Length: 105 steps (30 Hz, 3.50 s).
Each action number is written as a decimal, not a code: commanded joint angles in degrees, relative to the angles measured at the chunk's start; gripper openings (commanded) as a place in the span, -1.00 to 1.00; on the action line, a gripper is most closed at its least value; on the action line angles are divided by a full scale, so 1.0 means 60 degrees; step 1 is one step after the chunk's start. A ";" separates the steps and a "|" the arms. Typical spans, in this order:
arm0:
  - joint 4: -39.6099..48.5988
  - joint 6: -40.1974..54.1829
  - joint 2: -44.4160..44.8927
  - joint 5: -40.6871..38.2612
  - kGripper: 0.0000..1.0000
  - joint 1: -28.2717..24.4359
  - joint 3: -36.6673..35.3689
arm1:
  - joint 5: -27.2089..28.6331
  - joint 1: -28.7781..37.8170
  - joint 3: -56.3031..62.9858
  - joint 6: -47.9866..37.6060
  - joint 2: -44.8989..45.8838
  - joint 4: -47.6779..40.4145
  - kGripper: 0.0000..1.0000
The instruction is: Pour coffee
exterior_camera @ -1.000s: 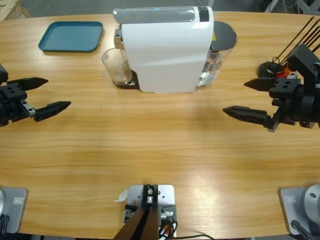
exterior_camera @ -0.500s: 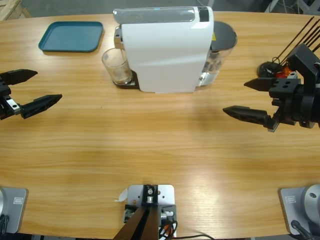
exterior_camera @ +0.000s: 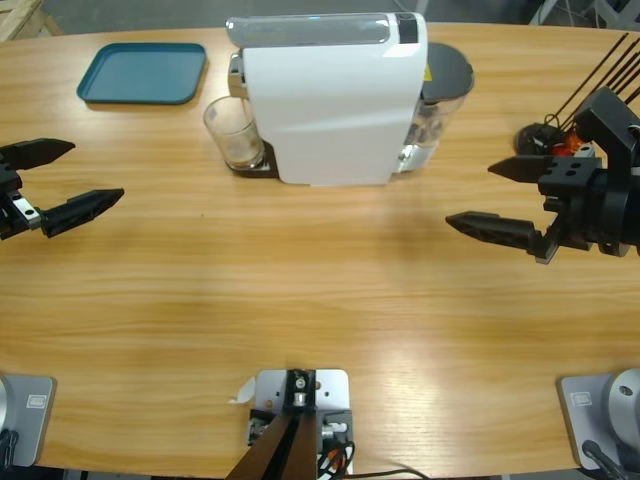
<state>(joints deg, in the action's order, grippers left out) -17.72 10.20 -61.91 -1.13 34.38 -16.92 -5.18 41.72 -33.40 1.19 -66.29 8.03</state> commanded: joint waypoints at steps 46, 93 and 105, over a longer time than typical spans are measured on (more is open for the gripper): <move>-0.0122 0.0380 -0.0127 -0.0867 0.73 0.0024 0.0374 | 0.0175 0.0092 0.0353 -0.0122 -0.0128 -0.0063 0.72; -0.0122 0.0374 -0.0303 -0.0779 0.74 0.0026 0.0374 | 0.0175 0.0092 0.0353 -0.0154 -0.0149 -0.0063 0.73; -0.0122 0.0380 -0.0399 -0.0794 0.74 0.0026 0.0359 | 0.0184 0.0089 0.0353 -0.0154 -0.0172 -0.0063 0.73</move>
<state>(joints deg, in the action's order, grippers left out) -17.72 12.00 -62.52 -6.00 34.38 -16.53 -5.07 41.72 -33.40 0.99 -66.29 8.03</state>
